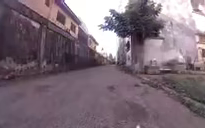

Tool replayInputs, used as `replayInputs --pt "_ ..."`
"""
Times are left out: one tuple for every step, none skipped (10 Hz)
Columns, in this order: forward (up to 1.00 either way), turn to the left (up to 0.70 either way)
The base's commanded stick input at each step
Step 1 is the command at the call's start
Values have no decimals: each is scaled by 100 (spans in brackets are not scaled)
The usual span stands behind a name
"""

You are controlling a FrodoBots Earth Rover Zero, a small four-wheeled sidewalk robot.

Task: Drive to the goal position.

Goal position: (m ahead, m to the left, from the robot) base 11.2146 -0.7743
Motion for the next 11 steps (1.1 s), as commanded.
replayInputs --pt "65 0" --pt "65 0" --pt "65 0" --pt "65 0" --pt "66 0" --pt "66 0" --pt "66 0" --pt "66 0" --pt "66 0" --pt "66 0" --pt "66 0"
